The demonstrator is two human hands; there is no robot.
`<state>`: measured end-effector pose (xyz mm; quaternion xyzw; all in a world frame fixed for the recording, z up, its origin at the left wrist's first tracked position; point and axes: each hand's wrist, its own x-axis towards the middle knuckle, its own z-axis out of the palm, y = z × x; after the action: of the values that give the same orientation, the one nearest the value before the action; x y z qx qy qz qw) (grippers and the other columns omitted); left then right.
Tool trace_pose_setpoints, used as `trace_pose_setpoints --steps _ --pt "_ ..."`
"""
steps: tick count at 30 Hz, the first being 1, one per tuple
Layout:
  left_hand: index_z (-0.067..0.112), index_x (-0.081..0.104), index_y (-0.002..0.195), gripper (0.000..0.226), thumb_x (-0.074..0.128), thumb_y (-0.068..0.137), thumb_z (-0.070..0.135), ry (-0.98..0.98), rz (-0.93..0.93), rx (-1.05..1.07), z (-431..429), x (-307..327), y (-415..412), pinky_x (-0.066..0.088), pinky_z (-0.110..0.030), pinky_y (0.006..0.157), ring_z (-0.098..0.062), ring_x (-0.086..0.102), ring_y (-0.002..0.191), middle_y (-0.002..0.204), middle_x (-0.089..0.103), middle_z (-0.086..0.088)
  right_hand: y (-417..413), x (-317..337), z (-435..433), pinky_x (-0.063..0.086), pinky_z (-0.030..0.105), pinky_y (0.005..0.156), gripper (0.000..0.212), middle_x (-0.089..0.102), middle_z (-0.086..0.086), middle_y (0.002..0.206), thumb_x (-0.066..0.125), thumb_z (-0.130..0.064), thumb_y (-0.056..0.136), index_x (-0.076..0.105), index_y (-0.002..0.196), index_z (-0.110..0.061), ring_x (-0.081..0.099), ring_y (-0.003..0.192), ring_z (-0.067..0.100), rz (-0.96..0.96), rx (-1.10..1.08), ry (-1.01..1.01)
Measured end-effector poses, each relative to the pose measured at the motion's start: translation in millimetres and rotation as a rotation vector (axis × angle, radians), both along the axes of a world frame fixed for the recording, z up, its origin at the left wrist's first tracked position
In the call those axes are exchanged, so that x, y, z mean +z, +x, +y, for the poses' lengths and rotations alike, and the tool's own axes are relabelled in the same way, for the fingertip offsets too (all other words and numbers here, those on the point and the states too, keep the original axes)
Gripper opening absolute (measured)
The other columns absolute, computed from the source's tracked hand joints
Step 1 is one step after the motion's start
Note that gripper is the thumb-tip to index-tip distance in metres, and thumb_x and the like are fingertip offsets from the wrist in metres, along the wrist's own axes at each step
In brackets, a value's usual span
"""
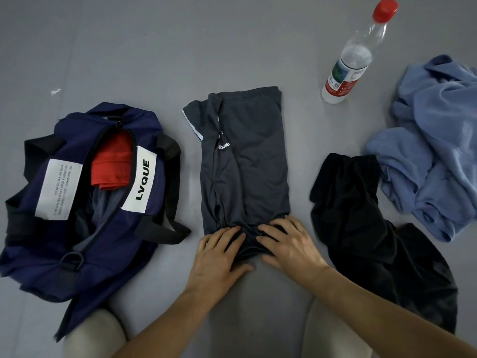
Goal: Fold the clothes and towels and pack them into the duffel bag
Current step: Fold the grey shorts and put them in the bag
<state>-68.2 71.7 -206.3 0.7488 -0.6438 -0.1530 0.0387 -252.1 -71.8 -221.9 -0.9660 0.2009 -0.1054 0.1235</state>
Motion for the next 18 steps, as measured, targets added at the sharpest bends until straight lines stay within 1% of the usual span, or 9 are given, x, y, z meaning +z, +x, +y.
trace_pose_setpoints --steps 3,5,7,9,10,12,15,17,18 --pt "0.024 0.060 0.130 0.044 0.066 0.089 0.036 -0.057 0.024 0.083 -11.5 7.7 -1.4 0.047 -0.035 0.097 -0.017 0.058 0.114 0.126 0.058 0.006 10.3 8.5 -1.2 0.052 0.044 0.088 0.030 0.072 -0.009 0.108 0.061 -0.044 0.083 0.077 0.093 -0.021 0.061 0.099 0.020 -0.034 -0.120 0.151" --pt "0.023 0.059 0.129 0.043 0.068 0.087 0.026 -0.101 0.056 0.108 -18.2 14.8 -0.3 0.051 -0.034 0.086 -0.017 0.064 0.097 0.110 0.066 0.005 10.3 13.9 -1.9 0.051 0.043 0.092 0.041 0.072 -0.011 0.105 0.058 -0.055 0.083 0.075 0.101 -0.022 0.059 0.101 0.017 0.033 -0.140 0.208" --pt "0.023 0.055 0.128 0.041 0.067 0.089 0.022 -0.129 0.115 0.101 -24.1 22.8 4.9 0.051 -0.033 0.074 -0.017 0.065 0.076 0.093 0.070 0.005 8.2 18.6 -3.8 0.047 0.044 0.100 0.052 0.071 -0.011 0.102 0.058 -0.065 0.081 0.068 0.112 -0.024 0.059 0.102 0.017 0.115 -0.106 0.217" --pt "0.025 0.052 0.124 0.034 0.065 0.093 0.026 -0.121 0.167 0.108 -33.6 32.4 13.7 0.048 -0.029 0.066 -0.017 0.063 0.066 0.084 0.069 0.006 8.0 22.7 -7.3 0.050 0.044 0.094 0.039 0.070 -0.005 0.087 0.057 -0.054 0.085 0.065 0.106 -0.022 0.064 0.087 0.021 0.091 -0.113 0.230" --pt "0.027 0.052 0.122 0.031 0.064 0.094 0.030 -0.110 0.198 0.121 -39.2 36.3 18.5 0.046 -0.028 0.064 -0.017 0.064 0.068 0.085 0.070 0.006 10.5 26.2 -11.2 0.051 0.039 0.086 0.030 0.067 -0.003 0.077 0.056 -0.048 0.088 0.063 0.098 -0.021 0.063 0.077 0.023 0.060 -0.159 0.256" --pt "0.030 0.053 0.122 0.032 0.065 0.093 0.036 -0.090 0.275 0.181 -51.3 42.0 27.9 0.050 -0.029 0.068 -0.015 0.067 0.080 0.094 0.071 0.007 18.0 34.5 -22.7 0.041 0.030 0.072 0.033 0.062 0.000 0.066 0.055 -0.051 0.093 0.058 0.086 -0.018 0.059 0.070 0.025 0.079 -0.313 0.347" --pt "0.034 0.057 0.124 0.039 0.071 0.088 0.042 -0.084 0.396 0.328 -73.7 47.1 37.8 0.052 -0.031 0.087 -0.009 0.066 0.098 0.108 0.070 0.011 24.3 36.0 -37.7 0.040 0.033 0.069 0.047 0.053 -0.002 0.064 0.054 -0.058 0.094 0.053 0.075 -0.015 0.053 0.067 0.023 0.118 -0.431 0.449" --pt "0.035 0.058 0.125 0.044 0.073 0.086 0.047 -0.068 0.395 0.399 -87.4 47.5 40.8 0.050 -0.029 0.090 -0.008 0.064 0.101 0.111 0.069 0.011 25.6 32.7 -43.6 0.047 0.037 0.070 0.049 0.052 -0.001 0.069 0.054 -0.056 0.095 0.054 0.073 -0.013 0.052 0.067 0.021 0.096 -0.475 0.420" --pt "0.035 0.058 0.125 0.045 0.072 0.085 0.050 -0.051 0.364 0.408 -92.6 44.8 41.4 0.051 -0.029 0.089 -0.009 0.064 0.101 0.112 0.068 0.010 26.5 30.7 -46.6 0.050 0.038 0.071 0.045 0.056 0.002 0.075 0.055 -0.053 0.095 0.059 0.080 -0.011 0.056 0.071 0.023 0.079 -0.500 0.389"
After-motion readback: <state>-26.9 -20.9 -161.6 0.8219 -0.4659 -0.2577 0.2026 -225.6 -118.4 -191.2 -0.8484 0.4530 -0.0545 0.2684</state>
